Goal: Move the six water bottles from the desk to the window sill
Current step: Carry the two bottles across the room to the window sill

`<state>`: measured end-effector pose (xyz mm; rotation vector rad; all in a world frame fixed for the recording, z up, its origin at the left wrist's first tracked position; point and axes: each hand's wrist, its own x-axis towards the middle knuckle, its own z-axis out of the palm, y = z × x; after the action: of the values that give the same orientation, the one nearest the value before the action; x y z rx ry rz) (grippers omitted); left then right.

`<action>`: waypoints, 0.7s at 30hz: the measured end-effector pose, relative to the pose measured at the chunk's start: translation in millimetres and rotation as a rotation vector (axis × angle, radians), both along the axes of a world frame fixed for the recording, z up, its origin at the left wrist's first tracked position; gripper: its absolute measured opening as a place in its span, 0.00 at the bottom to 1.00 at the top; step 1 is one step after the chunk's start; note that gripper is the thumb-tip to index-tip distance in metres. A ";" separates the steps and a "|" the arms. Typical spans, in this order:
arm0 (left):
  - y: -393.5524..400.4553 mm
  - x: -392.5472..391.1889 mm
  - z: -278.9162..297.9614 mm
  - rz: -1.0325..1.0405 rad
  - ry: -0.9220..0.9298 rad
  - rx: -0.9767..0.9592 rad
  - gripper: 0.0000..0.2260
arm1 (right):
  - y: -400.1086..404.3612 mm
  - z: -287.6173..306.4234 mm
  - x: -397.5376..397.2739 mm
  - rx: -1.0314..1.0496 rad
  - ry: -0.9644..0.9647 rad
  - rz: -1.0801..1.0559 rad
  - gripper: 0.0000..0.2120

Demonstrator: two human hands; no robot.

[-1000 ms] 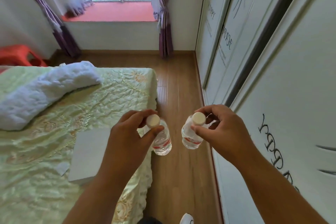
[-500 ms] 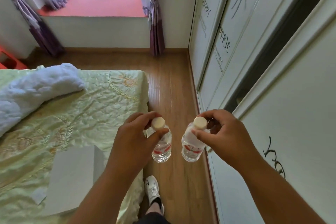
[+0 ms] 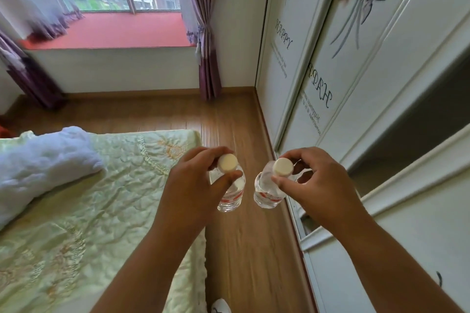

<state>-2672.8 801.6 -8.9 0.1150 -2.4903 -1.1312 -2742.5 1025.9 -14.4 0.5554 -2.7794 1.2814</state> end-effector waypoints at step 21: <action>-62.3 -217.1 4.2 0.184 -0.053 -0.113 0.16 | -72.4 -10.2 -266.2 -0.043 -0.018 0.227 0.19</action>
<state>-2889.9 739.3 -4.8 0.3388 -2.5227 -0.9218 -3008.7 953.5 -24.6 0.8827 -2.7599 1.3876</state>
